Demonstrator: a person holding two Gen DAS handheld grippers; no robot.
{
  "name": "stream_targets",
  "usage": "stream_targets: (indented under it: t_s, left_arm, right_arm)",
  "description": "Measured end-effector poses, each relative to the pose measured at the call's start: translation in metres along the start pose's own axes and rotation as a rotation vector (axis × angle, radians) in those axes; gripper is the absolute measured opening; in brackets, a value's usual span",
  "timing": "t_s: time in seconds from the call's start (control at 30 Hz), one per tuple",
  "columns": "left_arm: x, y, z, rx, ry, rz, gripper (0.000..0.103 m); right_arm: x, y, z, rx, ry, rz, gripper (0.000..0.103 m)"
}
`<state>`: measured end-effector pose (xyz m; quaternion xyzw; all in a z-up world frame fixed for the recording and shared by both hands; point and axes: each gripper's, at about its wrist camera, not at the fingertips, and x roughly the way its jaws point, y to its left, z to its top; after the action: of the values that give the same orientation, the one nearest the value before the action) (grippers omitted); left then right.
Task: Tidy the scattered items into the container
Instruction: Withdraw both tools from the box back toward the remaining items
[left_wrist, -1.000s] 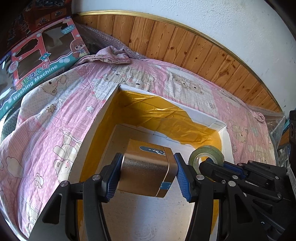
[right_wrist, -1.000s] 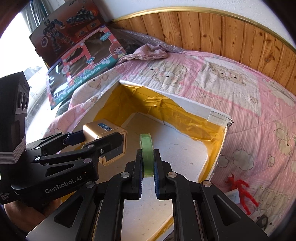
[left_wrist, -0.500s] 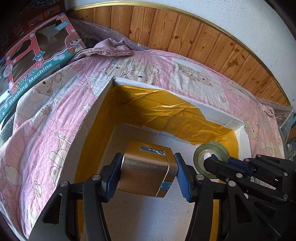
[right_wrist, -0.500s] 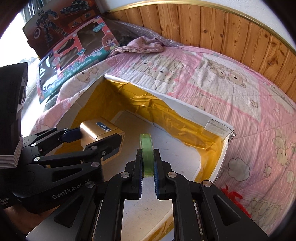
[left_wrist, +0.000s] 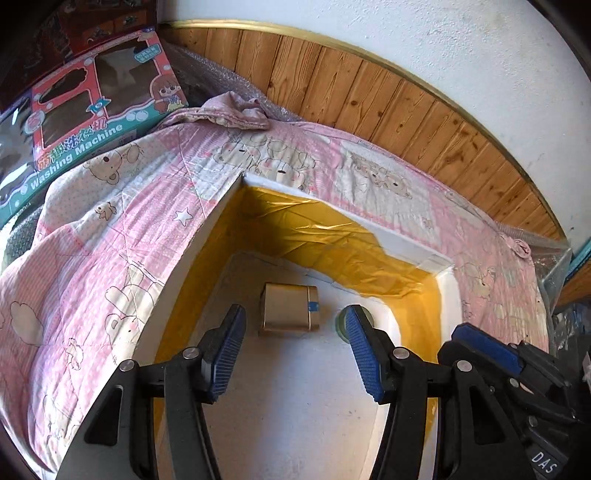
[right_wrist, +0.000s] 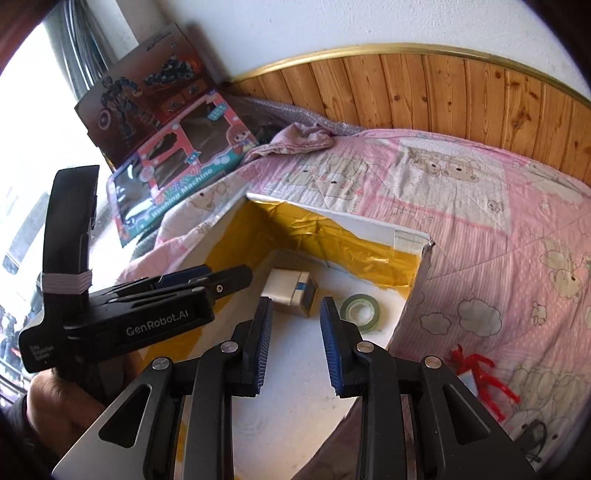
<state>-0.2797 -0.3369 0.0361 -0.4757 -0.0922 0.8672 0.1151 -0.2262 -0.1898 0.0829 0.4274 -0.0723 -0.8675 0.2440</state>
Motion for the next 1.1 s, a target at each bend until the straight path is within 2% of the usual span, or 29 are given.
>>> stream_targets:
  t_s: [0.13, 0.27, 0.47, 0.6, 0.73, 0.93, 1.1]
  left_arm:
    - [-0.051, -0.019, -0.022, 0.045, -0.067, 0.008, 0.064]
    - [-0.091, -0.038, -0.063, 0.097, -0.139, 0.090, 0.065]
    - [-0.131, -0.063, -0.128, 0.163, -0.162, 0.080, 0.065]
    - [-0.145, -0.086, -0.161, 0.219, -0.142, 0.051, 0.065]
    - [-0.141, -0.110, -0.186, 0.262, -0.083, 0.016, 0.065]
    - [-0.120, -0.143, -0.215, 0.309, 0.010, -0.026, 0.065]
    - [-0.097, -0.168, -0.228, 0.373, 0.052, -0.032, 0.065]
  right_arm:
    - [-0.044, 0.012, -0.032, -0.001, -0.060, 0.069, 0.030]
    - [-0.080, 0.015, -0.067, 0.033, -0.097, 0.158, 0.030]
    - [-0.128, 0.012, -0.126, 0.055, -0.123, 0.243, 0.030]
    - [-0.149, -0.002, -0.167, 0.099, -0.121, 0.208, 0.030]
    - [-0.158, -0.030, -0.202, 0.191, -0.104, 0.148, 0.030]
    - [-0.157, -0.069, -0.230, 0.305, -0.052, 0.035, 0.030]
    - [-0.144, -0.091, -0.247, 0.375, 0.007, -0.008, 0.030]
